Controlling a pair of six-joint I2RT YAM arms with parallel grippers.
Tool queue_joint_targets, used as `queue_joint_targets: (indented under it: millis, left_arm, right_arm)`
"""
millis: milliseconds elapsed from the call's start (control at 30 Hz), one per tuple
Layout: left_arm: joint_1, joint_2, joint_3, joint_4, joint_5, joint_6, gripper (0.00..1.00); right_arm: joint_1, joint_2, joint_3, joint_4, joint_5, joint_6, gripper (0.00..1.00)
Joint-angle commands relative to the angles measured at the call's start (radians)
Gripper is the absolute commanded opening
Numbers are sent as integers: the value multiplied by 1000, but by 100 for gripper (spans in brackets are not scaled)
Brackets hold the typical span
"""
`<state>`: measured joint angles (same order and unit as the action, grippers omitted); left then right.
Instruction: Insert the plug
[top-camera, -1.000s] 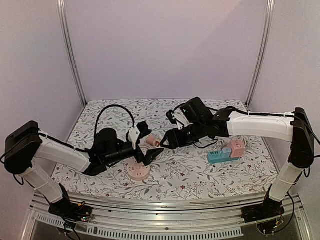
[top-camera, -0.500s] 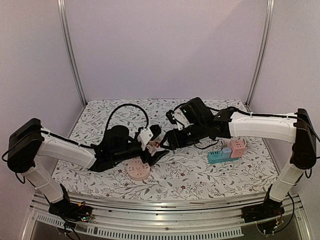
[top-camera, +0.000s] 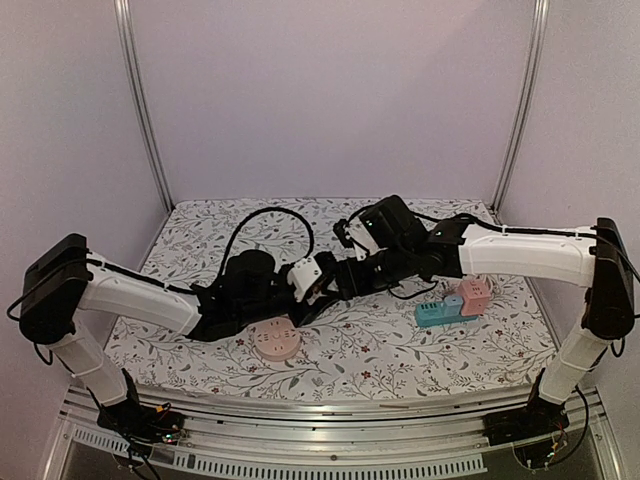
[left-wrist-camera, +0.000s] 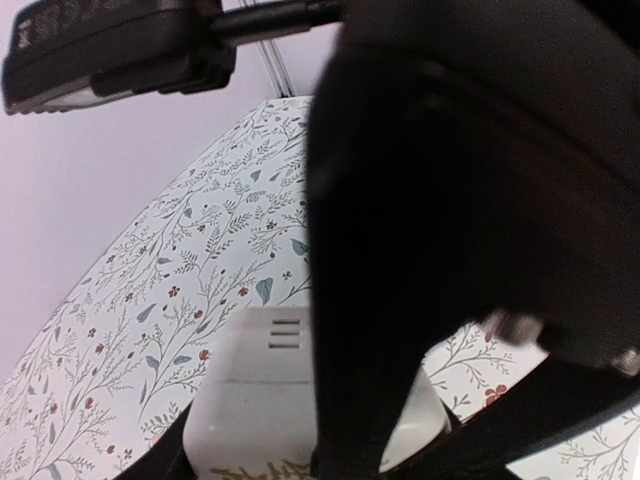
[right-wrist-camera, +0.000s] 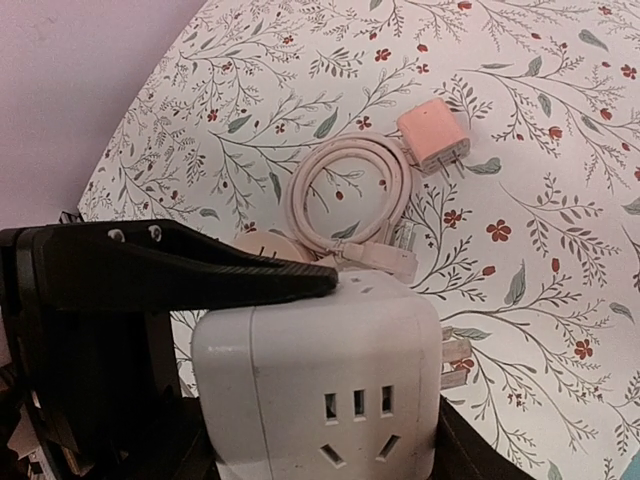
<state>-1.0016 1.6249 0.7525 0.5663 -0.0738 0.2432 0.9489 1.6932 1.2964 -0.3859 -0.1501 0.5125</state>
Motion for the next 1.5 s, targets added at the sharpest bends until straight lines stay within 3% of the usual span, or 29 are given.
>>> queue_joint_targets:
  millis: [0,67,133,167,367,633,967,1467]
  left_arm:
    - [-8,11,19,-40,-29,-3,12]
    - [-8,7,19,-50,-25,-9,0]
    - [-8,0,18,-61,-17,-21,0]
    - [-8,-5,17,-72,-9,-29,0]
    - [-6,-88,5,-170,59,-106,0]
    - [-6,-216,-1,-299,193,-210,0]
    - [6,-355,-51,-390,627,-99,3]
    - [5,-267,166,-671,412,65,0]
  right_arm:
    - [25,-45,-2,-13,11,-26,2]
    - [24,-48,-2,-19,29,-29,18]
    - [24,-54,-3,-31,54,-36,52]
    - [24,-58,-3,-41,72,-40,63]
    - [22,-161,-41,-98,240,-76,98]
    - [-12,-366,-169,-111,402,-98,99]
    - [-21,-454,-271,-83,405,-135,99]
    - [-23,-563,-414,8,368,-196,99]
